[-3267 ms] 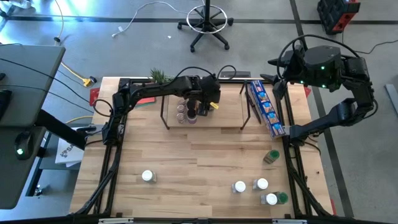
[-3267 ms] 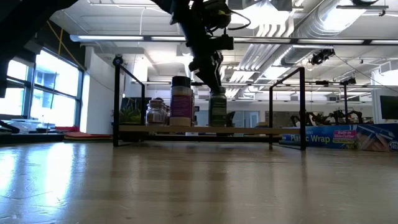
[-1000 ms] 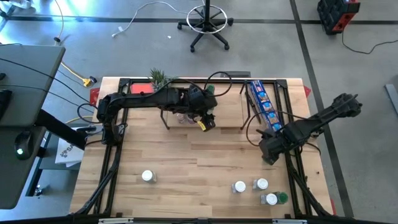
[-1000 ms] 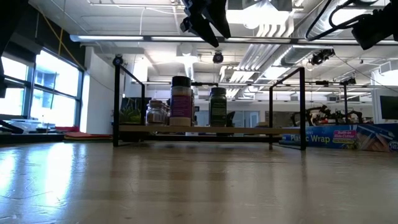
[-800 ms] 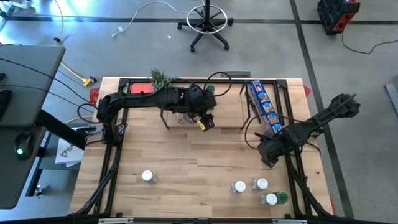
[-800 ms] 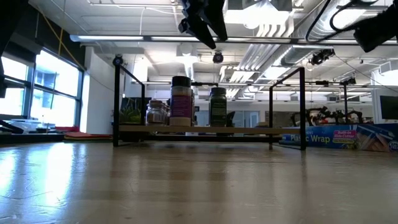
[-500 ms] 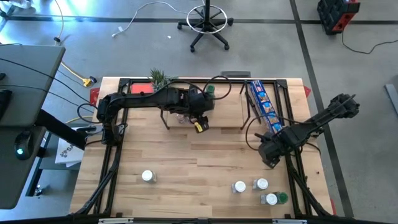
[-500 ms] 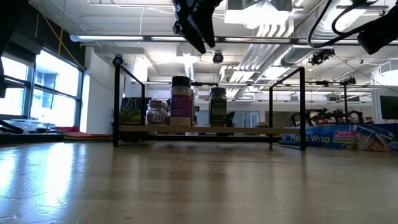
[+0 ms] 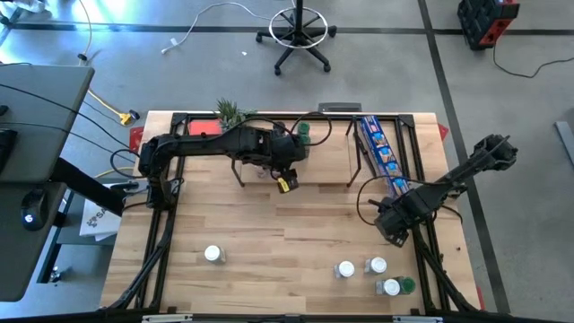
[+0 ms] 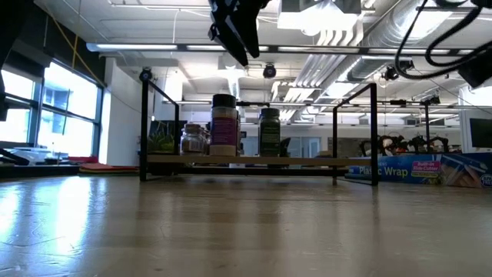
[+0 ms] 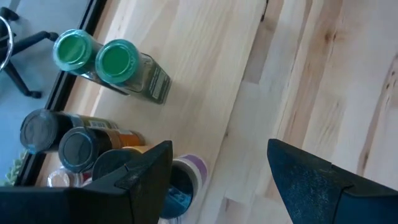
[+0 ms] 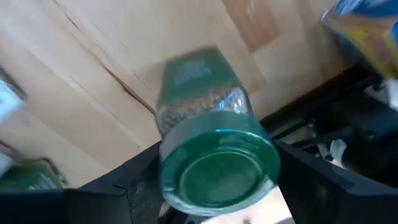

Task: Shelf spices
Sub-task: Put the green seasoning bottle aligned with the other green seasoning bottles on the shelf

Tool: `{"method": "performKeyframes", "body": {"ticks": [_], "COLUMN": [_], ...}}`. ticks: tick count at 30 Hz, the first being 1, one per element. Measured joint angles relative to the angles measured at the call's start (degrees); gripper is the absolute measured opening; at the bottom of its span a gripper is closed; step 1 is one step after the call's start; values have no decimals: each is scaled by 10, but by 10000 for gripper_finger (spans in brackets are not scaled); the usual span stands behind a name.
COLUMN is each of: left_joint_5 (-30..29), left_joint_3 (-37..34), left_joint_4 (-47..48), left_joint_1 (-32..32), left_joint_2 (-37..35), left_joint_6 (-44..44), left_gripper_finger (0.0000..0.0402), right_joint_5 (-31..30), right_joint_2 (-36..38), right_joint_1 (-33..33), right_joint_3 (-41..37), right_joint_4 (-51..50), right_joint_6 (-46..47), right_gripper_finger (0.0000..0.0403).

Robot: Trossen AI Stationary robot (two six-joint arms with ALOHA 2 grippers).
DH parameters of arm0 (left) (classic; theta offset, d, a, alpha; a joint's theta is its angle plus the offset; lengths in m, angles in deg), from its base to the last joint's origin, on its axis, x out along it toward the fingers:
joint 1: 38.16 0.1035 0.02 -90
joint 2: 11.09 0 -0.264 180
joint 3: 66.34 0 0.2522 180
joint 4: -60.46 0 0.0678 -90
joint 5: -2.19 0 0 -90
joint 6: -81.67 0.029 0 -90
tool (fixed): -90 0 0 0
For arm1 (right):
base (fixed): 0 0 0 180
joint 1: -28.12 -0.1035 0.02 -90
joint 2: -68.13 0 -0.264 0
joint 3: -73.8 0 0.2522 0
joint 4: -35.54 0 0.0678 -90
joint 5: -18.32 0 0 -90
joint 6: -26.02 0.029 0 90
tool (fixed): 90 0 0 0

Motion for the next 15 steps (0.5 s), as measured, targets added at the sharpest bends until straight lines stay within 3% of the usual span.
{"method": "performKeyframes", "body": {"ticks": [8,12,15], "left_joint_5": [-10,-50,-87], "left_joint_3": [0,0,0], "left_joint_4": [-1,0,0], "left_joint_1": [0,1,7], "left_joint_2": [-63,-111,-150], "left_joint_6": [-38,-28,2], "left_gripper_finger": [259,259,259], "right_joint_5": [-1,-2,5], "right_joint_2": [0,0,0], "right_joint_1": [-8,6,35], "right_joint_3": [-8,14,60], "right_joint_4": [22,25,13], "right_joint_6": [-31,-52,-61], "right_gripper_finger": [175,168,124]}}
